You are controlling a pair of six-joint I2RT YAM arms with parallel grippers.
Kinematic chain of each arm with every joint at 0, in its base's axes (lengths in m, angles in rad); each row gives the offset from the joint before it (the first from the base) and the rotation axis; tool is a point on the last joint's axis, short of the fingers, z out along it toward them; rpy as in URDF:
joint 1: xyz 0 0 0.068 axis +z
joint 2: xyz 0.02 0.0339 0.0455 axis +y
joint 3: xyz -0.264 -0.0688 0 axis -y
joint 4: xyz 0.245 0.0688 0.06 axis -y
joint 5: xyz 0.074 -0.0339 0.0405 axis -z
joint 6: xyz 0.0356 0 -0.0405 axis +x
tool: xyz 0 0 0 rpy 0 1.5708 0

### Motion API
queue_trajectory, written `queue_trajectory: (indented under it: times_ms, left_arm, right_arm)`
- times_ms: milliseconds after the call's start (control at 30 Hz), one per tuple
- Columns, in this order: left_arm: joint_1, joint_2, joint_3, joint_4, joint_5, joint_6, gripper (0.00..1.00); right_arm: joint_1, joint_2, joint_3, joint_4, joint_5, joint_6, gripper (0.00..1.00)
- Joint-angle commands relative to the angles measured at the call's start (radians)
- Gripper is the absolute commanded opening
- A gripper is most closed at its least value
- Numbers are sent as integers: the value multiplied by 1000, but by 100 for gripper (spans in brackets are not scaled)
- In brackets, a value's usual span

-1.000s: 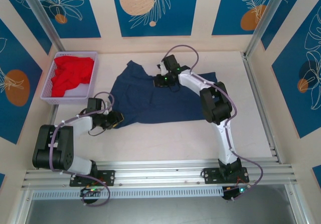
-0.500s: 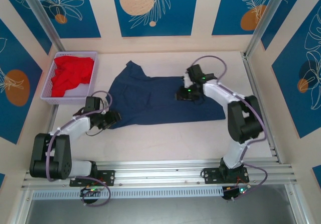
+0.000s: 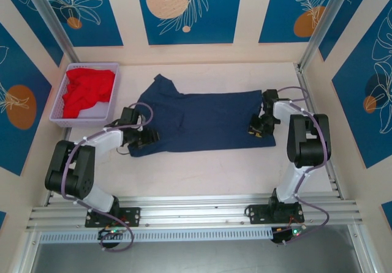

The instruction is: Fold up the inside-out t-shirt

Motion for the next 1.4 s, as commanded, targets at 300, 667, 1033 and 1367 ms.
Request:
queue_trajectory:
  times_ms: [300,667,1033,1367]
  left_arm:
    - [-77,-314,-143,-130,-66,-72,56]
    - [62,197,469,18,-40,49,60]
    - [86,829,1268,-263,28,144,58]
    - [86,1116,1639,-428,102,145,61]
  right_arm:
    - [-77,-366,-327,0,-44,129,28]
    - [58,-257,-84,236,-36,18,39]
    - [57,-146,27,245,-24,-3,40]
    - [61,-147,13,245,-24,-14,40]
